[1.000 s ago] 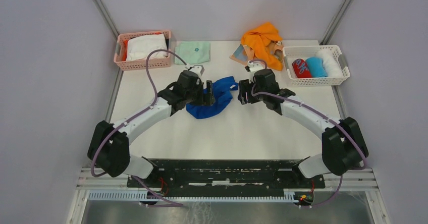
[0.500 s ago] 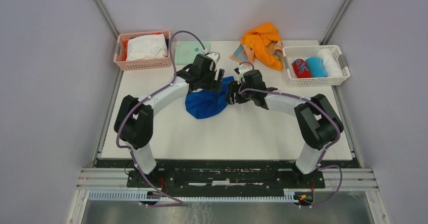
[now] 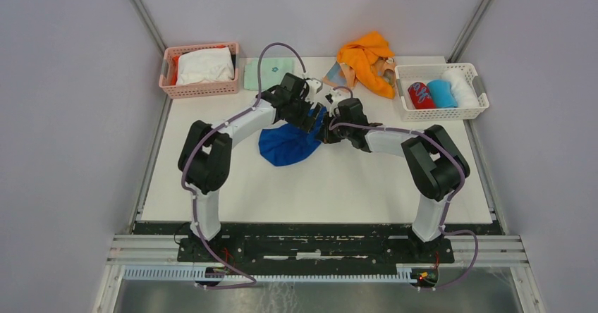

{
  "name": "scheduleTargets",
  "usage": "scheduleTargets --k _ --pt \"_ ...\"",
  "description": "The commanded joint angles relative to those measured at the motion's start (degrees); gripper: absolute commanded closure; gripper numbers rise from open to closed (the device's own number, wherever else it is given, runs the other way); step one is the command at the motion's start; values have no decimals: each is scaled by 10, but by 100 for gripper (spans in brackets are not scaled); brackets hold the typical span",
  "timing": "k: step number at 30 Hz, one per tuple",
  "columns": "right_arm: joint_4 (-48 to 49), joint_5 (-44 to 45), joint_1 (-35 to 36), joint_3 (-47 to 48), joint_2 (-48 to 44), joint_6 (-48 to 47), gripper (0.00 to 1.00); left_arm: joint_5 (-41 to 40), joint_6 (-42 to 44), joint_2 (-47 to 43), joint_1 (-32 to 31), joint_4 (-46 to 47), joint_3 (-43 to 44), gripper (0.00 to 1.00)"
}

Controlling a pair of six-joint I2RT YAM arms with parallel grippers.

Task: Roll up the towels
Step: Flatten out the towel at the center of the board.

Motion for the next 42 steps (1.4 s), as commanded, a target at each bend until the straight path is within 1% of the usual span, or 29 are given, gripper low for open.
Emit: scheduleTargets --k 1,5,7,8,11,13,14,18,22,24,25,27,28,30,31,32,34,37,38,40,42 --pt "34 -11 -2 -11 -29 2 99 31 56 20 1 -6 35 16" --pt "32 -10 -3 -26 -44 0 100 20 57 39 1 -6 49 20" --pt "27 -7 -3 -29 -51 -2 99 9 56 51 1 -7 59 26" --pt "26 -6 -3 -31 -55 -4 99 3 56 56 1 -7 64 33" --pt "17 7 -5 -40 -69 -11 99 -29 42 61 3 -6 73 60" --pt "5 18 -15 -49 -82 -10 99 -46 23 51 10 -4 74 76" --pt "-2 20 -24 -54 -91 -7 99 -49 8 42 16 -3 72 81" --pt "-37 31 -79 -94 -141 20 100 -59 -86 -30 62 25 20 95" --pt "-102 43 -144 -128 -209 40 100 -48 -198 -126 123 32 -64 96" --pt "-156 75 -163 -130 -242 32 100 -28 -253 -180 150 47 -122 96" --pt "-185 99 -167 -124 -256 26 100 -15 -274 -208 161 61 -169 95" --pt "-237 146 -171 -109 -273 18 100 -9 -316 -265 172 86 -235 94" --pt "-260 160 -171 -98 -276 13 97 -5 -324 -291 172 102 -269 93" --pt "-287 164 -168 -79 -278 0 78 22 -356 -326 173 128 -323 91" --pt "-287 157 -164 -73 -282 -7 72 38 -368 -336 173 139 -348 89" --pt "-285 154 -157 -71 -286 -13 66 40 -377 -343 173 144 -368 88" --pt "-280 152 -136 -65 -295 -29 55 7 -396 -359 175 145 -407 87" --pt "-294 165 -107 -52 -298 -46 45 -41 -417 -402 202 132 -443 86" --pt "-300 169 -104 -50 -299 -47 43 -65 -420 -421 208 119 -446 84" --pt "-312 182 -103 -47 -301 -50 40 -107 -430 -453 209 77 -454 76" --pt "-303 161 -99 -48 -307 -69 37 -112 -448 -487 209 61 -488 73"
